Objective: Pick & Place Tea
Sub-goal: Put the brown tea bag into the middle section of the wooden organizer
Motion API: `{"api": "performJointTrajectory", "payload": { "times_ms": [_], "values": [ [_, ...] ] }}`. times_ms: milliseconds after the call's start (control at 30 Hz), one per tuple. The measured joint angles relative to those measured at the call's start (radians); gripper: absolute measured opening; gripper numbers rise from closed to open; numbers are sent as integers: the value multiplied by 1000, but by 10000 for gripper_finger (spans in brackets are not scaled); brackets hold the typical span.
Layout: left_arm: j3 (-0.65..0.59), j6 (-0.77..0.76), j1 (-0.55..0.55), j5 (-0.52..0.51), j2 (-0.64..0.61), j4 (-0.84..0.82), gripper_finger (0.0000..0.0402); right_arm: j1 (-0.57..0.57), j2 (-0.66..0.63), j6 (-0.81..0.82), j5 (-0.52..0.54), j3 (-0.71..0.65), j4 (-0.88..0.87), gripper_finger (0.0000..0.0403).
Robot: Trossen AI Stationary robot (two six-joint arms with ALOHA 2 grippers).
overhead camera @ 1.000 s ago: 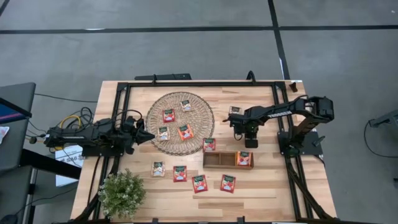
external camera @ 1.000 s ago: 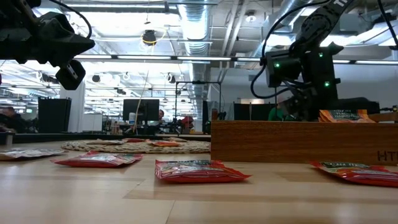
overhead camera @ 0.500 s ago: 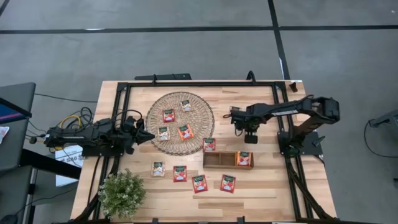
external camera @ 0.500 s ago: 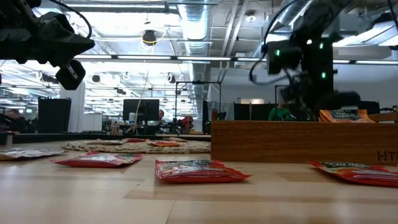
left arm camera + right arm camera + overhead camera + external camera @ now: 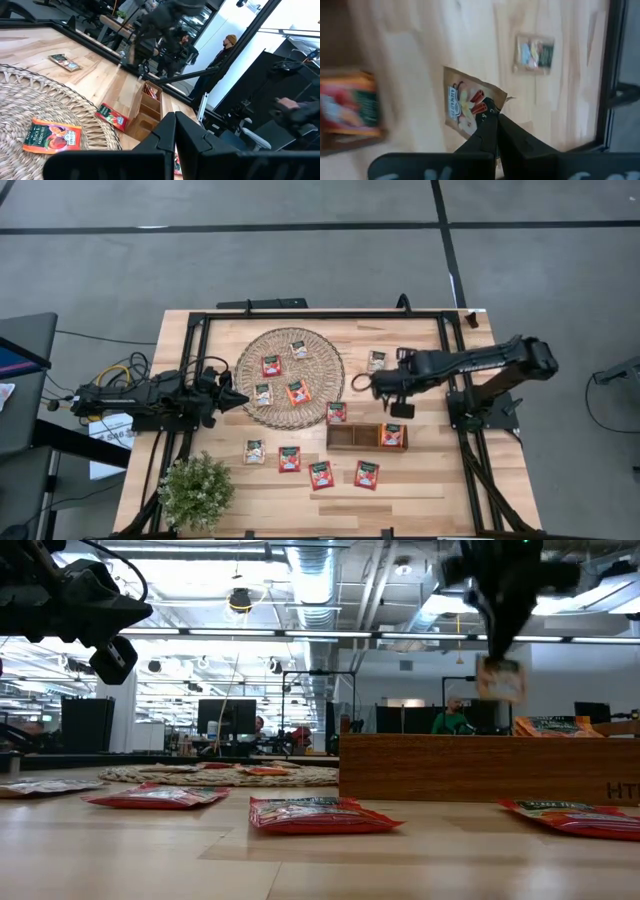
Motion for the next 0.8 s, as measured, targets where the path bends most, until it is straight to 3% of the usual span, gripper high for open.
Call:
{"api": "performJointTrajectory", "payload": {
  "times_ms": [367,567,800],
  "values": [
    [0,0,0,0,0,0,0,200,348,61,2,385,-117,0],
    [0,0,0,0,0,0,0,252,497,82,6,457,-127,0],
    [0,0,0,0,0,0,0,281,573,127,32,467,-126,0]
  ]
}}
